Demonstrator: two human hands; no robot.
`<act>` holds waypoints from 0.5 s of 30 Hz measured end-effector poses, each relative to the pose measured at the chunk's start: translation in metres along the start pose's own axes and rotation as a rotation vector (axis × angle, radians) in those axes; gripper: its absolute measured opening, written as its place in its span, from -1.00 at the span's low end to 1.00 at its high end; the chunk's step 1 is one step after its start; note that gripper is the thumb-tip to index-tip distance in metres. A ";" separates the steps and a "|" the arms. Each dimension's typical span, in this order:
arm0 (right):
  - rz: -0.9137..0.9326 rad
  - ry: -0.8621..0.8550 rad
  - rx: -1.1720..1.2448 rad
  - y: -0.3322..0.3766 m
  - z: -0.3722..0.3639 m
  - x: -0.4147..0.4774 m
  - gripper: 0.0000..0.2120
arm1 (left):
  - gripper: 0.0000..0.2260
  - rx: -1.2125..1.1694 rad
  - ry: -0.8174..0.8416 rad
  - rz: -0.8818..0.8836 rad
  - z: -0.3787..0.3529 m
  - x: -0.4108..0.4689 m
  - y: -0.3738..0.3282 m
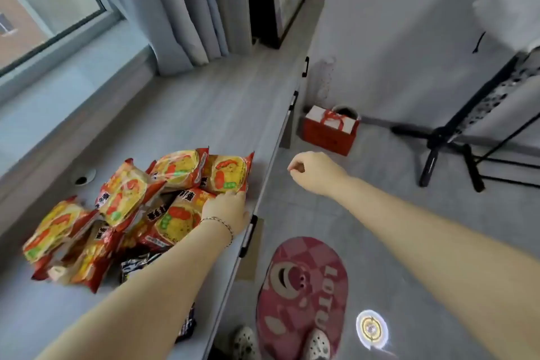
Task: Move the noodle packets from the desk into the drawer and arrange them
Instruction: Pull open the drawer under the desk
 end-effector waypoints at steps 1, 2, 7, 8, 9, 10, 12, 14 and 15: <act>-0.015 0.042 -0.004 -0.003 -0.015 0.001 -0.73 | -0.67 0.047 0.048 0.012 -0.014 -0.002 0.003; -0.022 0.067 0.003 -0.006 -0.029 0.004 -0.73 | -0.66 0.062 0.049 0.013 -0.022 -0.002 0.006; -0.048 0.193 0.008 -0.015 -0.121 0.023 -0.72 | -0.55 0.206 -0.165 -0.139 -0.054 -0.009 0.013; -0.046 0.207 0.011 -0.013 -0.136 0.026 -0.71 | -0.52 0.191 -0.188 -0.140 -0.057 -0.010 0.016; -0.025 0.230 -0.001 -0.010 -0.153 0.029 -0.69 | -0.51 0.180 -0.196 -0.154 -0.063 -0.012 0.020; 0.017 0.264 -0.027 -0.003 -0.171 0.033 -0.66 | -0.50 0.160 -0.206 -0.159 -0.067 -0.013 0.023; 0.130 0.354 -0.111 0.015 -0.202 0.037 -0.62 | -0.47 0.116 -0.205 -0.150 -0.070 -0.014 0.028; 0.237 0.459 -0.216 0.031 -0.226 0.039 -0.52 | -0.48 0.094 -0.202 -0.146 -0.073 -0.012 0.032; 0.275 0.513 -0.286 0.034 -0.239 0.039 -0.44 | -0.49 0.082 -0.215 -0.151 -0.075 -0.012 0.033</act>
Point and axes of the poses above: each hand's wrist, its own x-axis towards the middle knuckle, its own z-axis out of the back of the hand, y = z × x, the point moved 10 cm from there along x, towards the middle knuckle, and after that the axes turned 14 degrees about -x, right-handed, at the moved point
